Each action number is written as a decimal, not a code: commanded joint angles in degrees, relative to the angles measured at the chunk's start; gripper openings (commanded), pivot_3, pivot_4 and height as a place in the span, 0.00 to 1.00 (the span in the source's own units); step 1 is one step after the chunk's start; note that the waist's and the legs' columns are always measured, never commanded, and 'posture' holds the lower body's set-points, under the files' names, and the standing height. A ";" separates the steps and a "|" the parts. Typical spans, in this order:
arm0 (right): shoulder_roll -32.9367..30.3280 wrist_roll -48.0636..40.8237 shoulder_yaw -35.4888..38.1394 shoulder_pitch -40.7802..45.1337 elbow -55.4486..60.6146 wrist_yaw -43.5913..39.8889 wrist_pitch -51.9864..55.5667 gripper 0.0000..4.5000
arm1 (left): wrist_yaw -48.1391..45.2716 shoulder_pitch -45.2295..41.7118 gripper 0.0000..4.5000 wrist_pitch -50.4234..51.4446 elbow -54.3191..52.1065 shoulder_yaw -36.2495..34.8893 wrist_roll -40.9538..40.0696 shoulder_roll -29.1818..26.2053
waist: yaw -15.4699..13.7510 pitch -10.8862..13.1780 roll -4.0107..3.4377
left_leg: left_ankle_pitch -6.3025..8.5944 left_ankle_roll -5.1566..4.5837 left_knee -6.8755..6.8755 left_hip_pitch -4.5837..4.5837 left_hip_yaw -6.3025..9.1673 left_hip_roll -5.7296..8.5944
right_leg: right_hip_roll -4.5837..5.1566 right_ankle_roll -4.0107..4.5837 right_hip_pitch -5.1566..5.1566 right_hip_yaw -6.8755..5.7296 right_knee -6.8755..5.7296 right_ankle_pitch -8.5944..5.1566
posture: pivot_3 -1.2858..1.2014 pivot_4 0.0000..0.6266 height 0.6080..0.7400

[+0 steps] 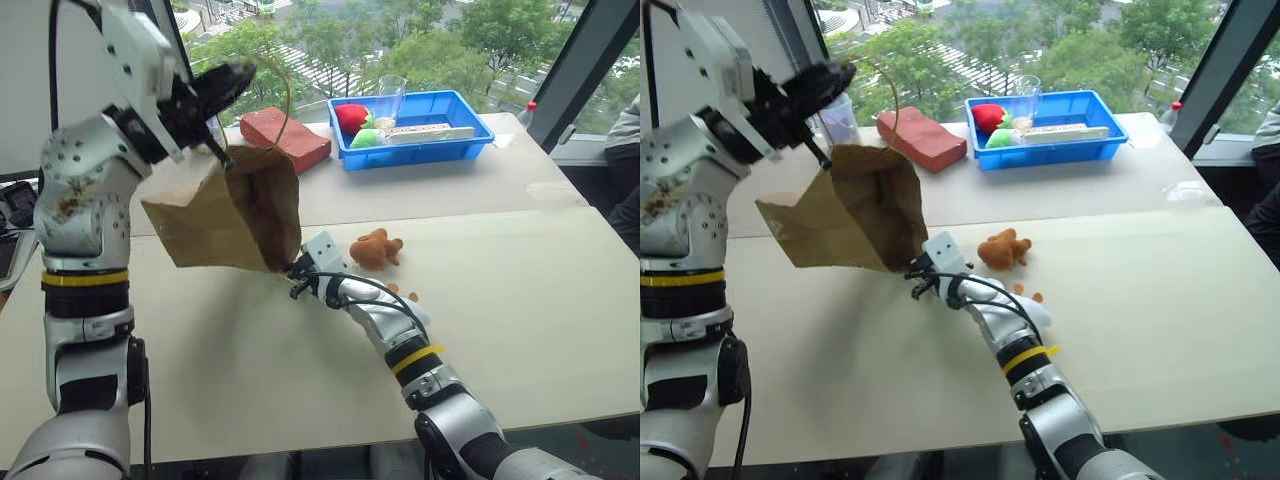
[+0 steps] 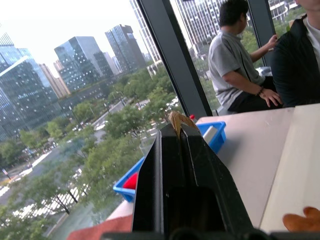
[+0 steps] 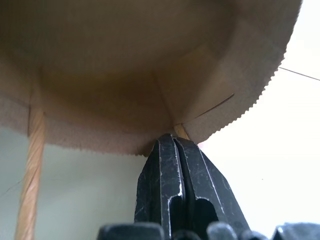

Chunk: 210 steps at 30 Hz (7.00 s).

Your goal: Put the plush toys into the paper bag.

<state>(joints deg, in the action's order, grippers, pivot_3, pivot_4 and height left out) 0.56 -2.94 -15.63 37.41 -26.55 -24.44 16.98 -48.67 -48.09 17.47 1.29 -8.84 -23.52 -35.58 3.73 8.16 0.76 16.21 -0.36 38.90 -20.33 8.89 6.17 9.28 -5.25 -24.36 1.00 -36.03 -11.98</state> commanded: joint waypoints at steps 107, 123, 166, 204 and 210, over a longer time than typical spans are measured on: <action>-50.81 -23.47 19.78 -32.78 51.51 -23.28 30.97 0.99 | -16.83 4.66 0.00 -7.99 -4.09 8.04 -1.29 0.51 | -2.81 0.04 0.09 | 0.15 -0.14 0.32 -0.70 -1.20 -0.14 | 0.01 0.30 -0.70 0.00 0.32 0.20 | 0.52 0.24 1.00; -49.50 -38.73 26.27 -22.12 54.16 -23.93 40.04 0.00 | -17.87 5.08 0.00 -4.97 -5.57 7.75 -2.20 0.07 | -3.04 0.05 0.10 | 0.18 -0.18 0.44 -0.70 -1.14 -0.15 | 0.00 0.30 -0.67 -0.01 0.38 0.21 | 0.52 0.24 1.00; -27.92 -27.80 15.73 -5.04 42.95 -7.80 34.63 0.99 | -19.77 3.60 0.00 -7.21 -4.05 9.44 -1.51 2.06 | -1.52 0.02 0.06 | 0.17 -0.17 0.34 -0.78 -0.88 -0.13 | 0.01 0.31 -0.89 -0.14 0.14 0.33 | 0.52 0.24 1.00; -31.02 -24.84 18.71 -2.21 37.20 -13.85 34.13 0.00 | -19.99 2.91 0.00 -7.44 -3.16 9.75 -1.08 1.56 | -1.34 0.02 0.07 | 0.20 -0.21 0.35 -0.83 -1.08 -0.14 | 0.04 0.30 -0.95 -0.06 0.22 0.37 | 0.52 0.24 1.00; -27.12 -27.69 13.53 0.85 42.68 -12.14 40.40 0.00 | -19.90 1.92 0.00 -7.71 -2.55 10.45 -0.86 2.68 | -1.27 0.02 0.07 | 0.20 -0.22 0.35 -0.80 -1.11 -0.16 | 0.03 0.30 -0.93 -0.04 0.20 0.37 | 0.52 0.24 1.00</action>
<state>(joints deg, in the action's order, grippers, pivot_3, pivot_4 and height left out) -27.92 -30.01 -0.43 37.03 13.75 -37.81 56.75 -68.69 -44.45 10.86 -0.94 1.53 -24.56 -33.15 2.46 8.18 0.82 16.41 -0.58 39.25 -21.12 7.78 6.00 9.31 -4.95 -25.28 0.96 -35.84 -11.61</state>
